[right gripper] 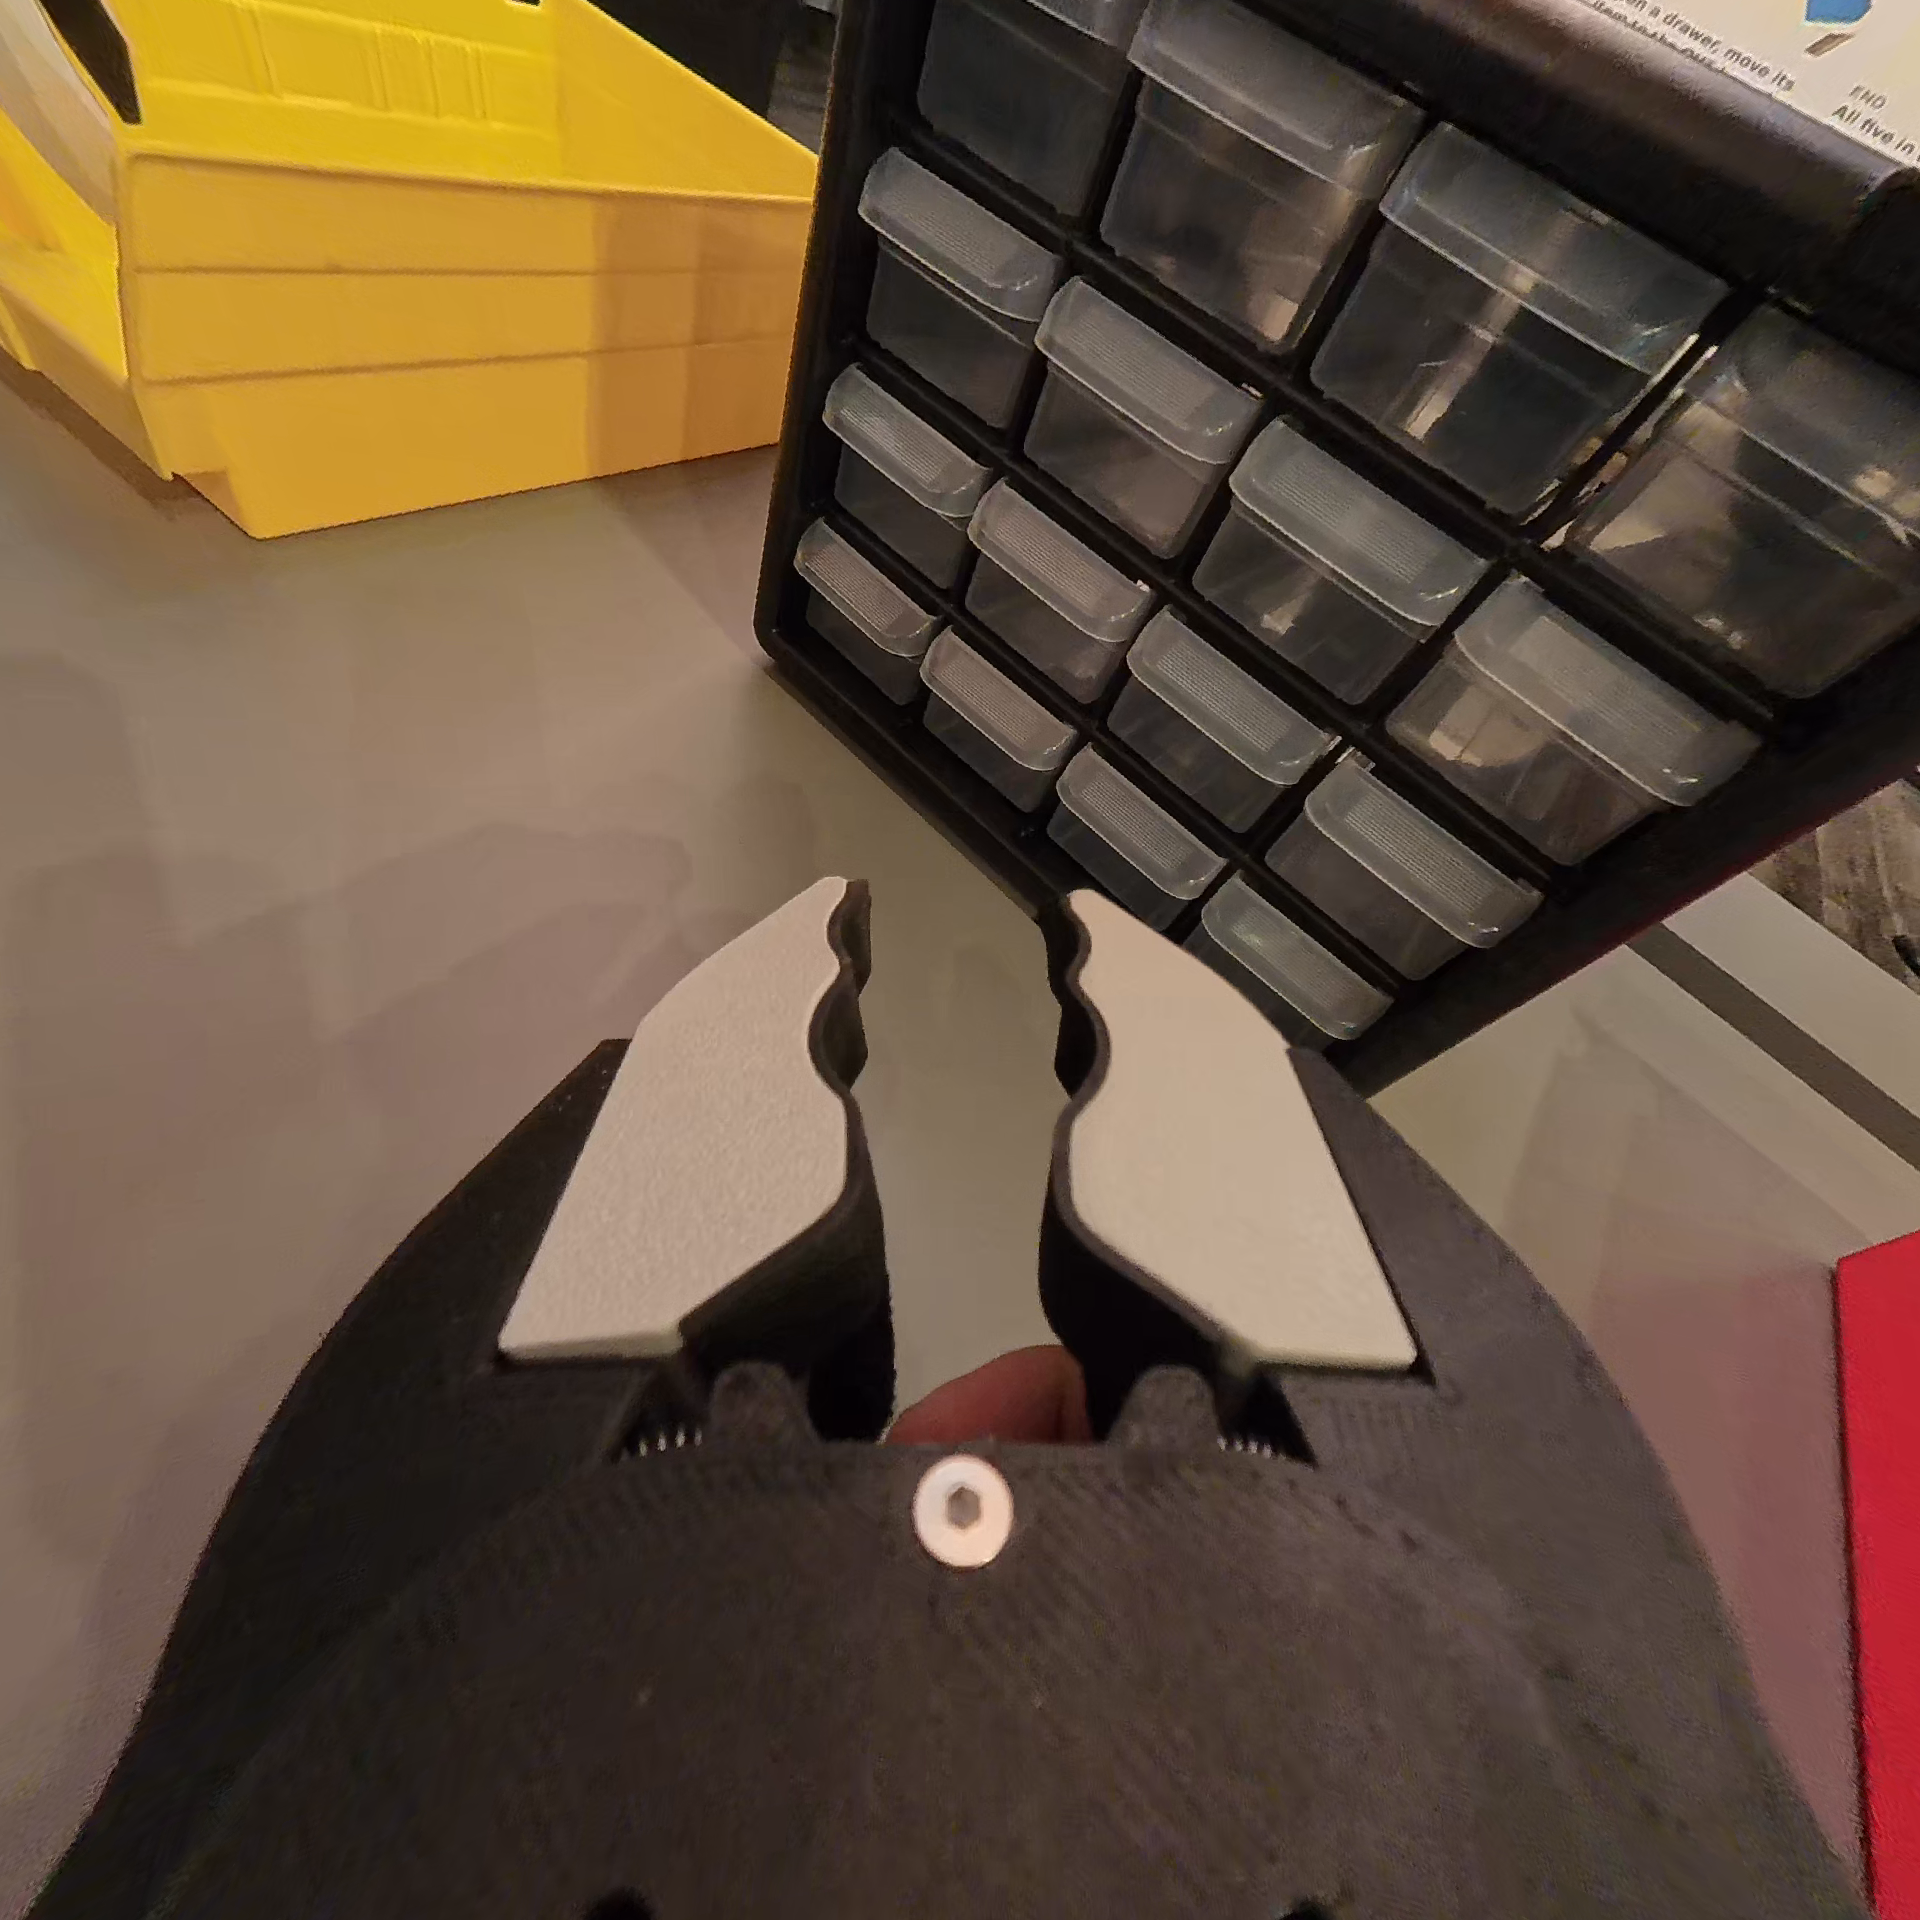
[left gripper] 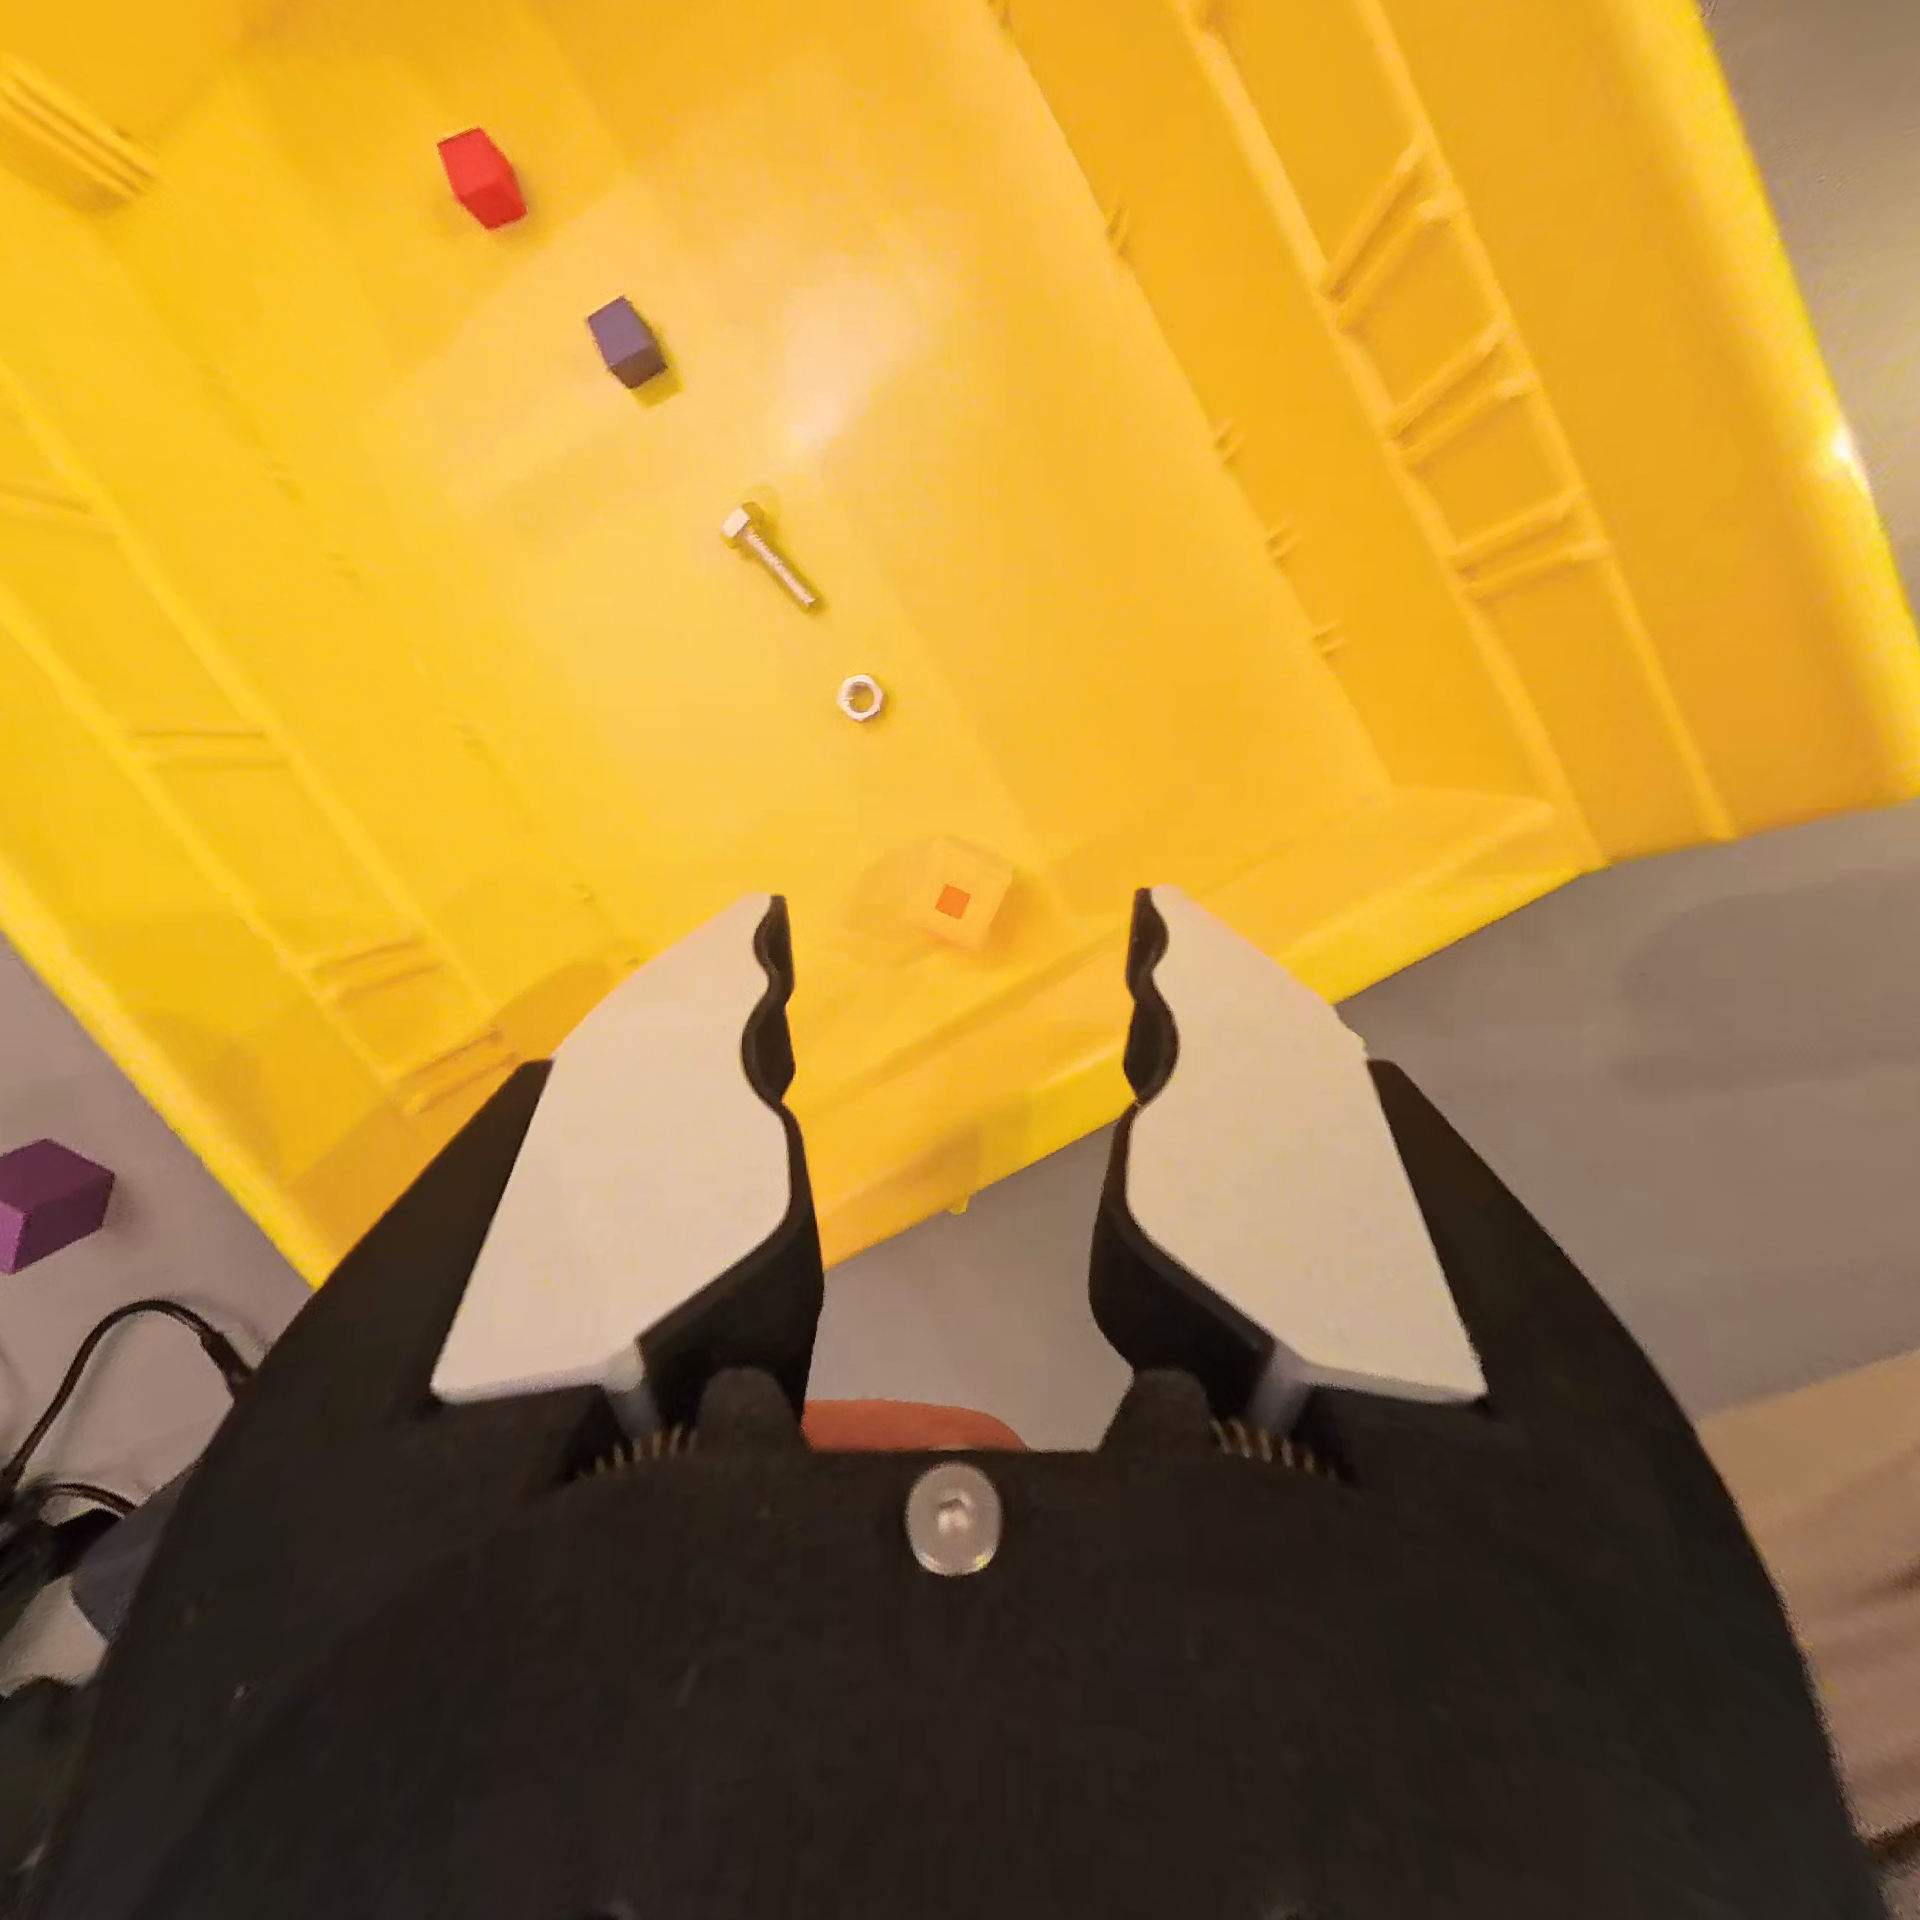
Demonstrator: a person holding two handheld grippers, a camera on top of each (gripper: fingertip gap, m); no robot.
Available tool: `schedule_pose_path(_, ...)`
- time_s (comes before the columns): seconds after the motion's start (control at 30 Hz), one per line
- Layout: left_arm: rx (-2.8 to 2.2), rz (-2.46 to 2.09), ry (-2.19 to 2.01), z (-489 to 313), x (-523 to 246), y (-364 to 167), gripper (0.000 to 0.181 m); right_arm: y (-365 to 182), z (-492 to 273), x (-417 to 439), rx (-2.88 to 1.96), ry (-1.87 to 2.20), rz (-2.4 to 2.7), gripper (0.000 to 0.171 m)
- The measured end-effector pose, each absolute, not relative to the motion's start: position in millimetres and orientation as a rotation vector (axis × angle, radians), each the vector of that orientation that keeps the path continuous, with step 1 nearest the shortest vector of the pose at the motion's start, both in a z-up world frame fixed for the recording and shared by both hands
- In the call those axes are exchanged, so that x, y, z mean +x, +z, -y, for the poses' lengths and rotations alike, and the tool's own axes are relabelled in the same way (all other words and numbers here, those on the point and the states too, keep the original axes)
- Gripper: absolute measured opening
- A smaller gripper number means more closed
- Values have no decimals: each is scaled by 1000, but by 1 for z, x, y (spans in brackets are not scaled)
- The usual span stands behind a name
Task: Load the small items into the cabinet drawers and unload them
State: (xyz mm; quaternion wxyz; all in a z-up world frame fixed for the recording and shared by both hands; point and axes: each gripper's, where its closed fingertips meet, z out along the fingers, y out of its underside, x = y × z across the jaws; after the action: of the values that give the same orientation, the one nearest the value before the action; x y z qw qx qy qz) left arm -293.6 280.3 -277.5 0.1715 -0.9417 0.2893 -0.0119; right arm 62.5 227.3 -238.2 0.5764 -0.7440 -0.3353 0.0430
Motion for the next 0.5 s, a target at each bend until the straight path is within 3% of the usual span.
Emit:
schedule_pose_path(0.2, -2636, -870, 35, -286, -297, -279, 61, -241, -227, 59, -1736, 83, 808, 33)
schedule_pose_path(0.5, -2313, -921, -34, -304, -247, -207, 58, -229, -230, 59, -1667, -19, 836, 35)
